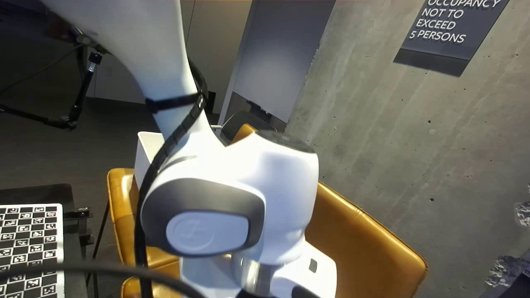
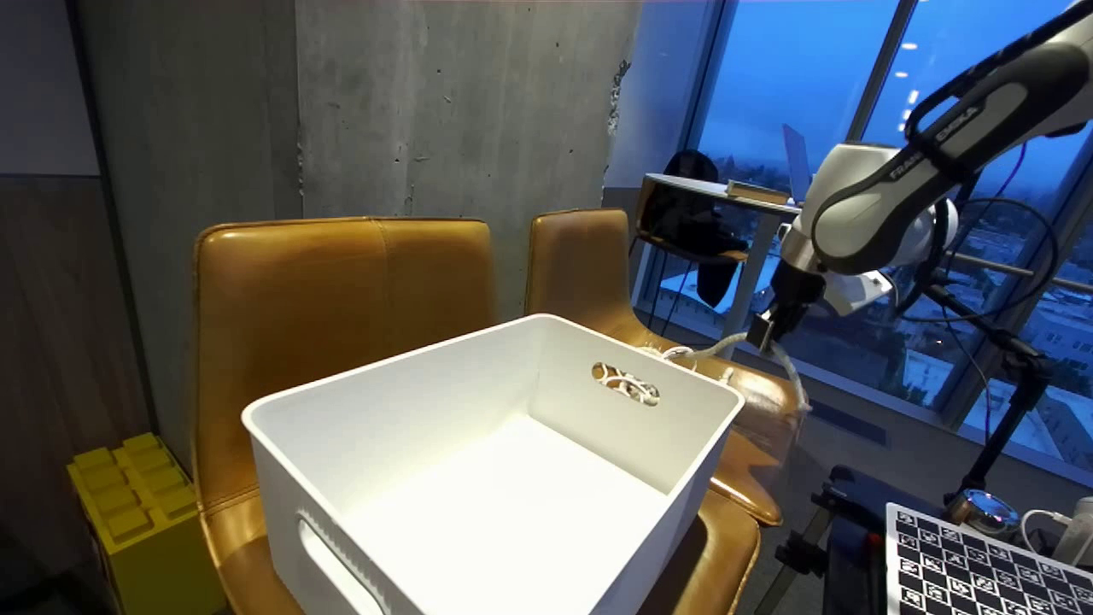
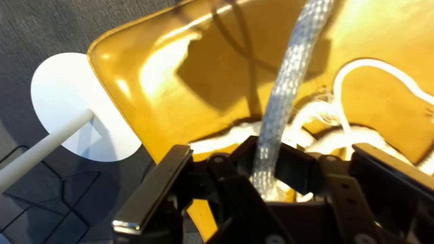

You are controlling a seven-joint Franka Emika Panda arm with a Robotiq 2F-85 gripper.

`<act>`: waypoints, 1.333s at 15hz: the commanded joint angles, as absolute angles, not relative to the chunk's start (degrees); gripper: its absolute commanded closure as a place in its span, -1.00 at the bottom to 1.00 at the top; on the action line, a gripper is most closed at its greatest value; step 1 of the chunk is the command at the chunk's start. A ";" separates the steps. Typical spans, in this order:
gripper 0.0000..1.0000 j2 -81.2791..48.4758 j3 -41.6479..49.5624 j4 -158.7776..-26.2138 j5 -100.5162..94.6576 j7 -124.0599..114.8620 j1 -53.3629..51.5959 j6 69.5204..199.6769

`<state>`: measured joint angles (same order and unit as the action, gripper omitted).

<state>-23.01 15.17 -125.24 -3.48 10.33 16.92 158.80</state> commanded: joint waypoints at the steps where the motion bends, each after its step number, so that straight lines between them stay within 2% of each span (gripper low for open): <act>1: 0.95 -10.74 12.44 -128.80 -2.32 9.72 15.39 152.58; 11: 0.95 9.31 6.35 -119.00 -0.95 2.02 6.66 133.79; 20: 0.95 14.31 0.23 -101.21 -1.24 -4.34 1.78 119.13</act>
